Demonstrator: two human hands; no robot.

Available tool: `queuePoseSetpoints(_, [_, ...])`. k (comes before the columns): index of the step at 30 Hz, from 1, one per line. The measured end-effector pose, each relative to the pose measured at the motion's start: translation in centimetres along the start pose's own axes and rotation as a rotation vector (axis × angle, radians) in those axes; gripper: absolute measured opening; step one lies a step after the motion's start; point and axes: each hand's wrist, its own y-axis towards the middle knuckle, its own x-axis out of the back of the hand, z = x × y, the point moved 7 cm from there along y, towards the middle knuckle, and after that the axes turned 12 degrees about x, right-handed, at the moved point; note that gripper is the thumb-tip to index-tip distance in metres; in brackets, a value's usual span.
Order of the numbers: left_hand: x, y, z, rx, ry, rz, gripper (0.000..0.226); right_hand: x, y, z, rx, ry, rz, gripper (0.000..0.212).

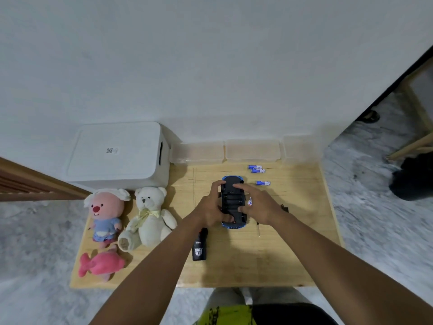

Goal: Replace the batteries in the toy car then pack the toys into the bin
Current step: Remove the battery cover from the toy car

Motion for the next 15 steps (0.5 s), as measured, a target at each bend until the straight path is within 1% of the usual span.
queuePoseSetpoints(3, [0.1, -0.1, -0.1, 0.001, -0.008, 0.005, 0.112, -0.1, -0.1, 0.0, 0.016, -0.007, 0.011, 0.073])
queuePoseSetpoints(5, [0.1, -0.3, -0.5, -0.006, 0.008, 0.009, 0.113, 0.1, -0.5, 0.1, 0.023, -0.029, -0.012, 0.070])
queuePoseSetpoints(7, [0.8, -0.7, -1.0, -0.023, 0.029, -0.001, 0.114, 1.6, -1.2, 0.4, 0.026, -0.099, -0.090, 0.062])
queuePoseSetpoints(10, [3.6, -1.1, -2.1, -0.023, 0.087, -0.072, 0.112, 5.3, -2.2, 0.6, 0.087, -0.216, -0.229, 0.049])
queuePoseSetpoints(12, [5.7, -1.2, -3.5, -0.024, 0.122, -0.122, 0.106, 7.8, -2.8, 0.5, 0.108, -0.260, -0.269, 0.046])
queuePoseSetpoints(15, [7.5, -0.8, -7.4, -0.078, 0.183, -0.168, 0.091, 11.6, -3.1, 0.3, 0.121, -0.342, -0.318, 0.046])
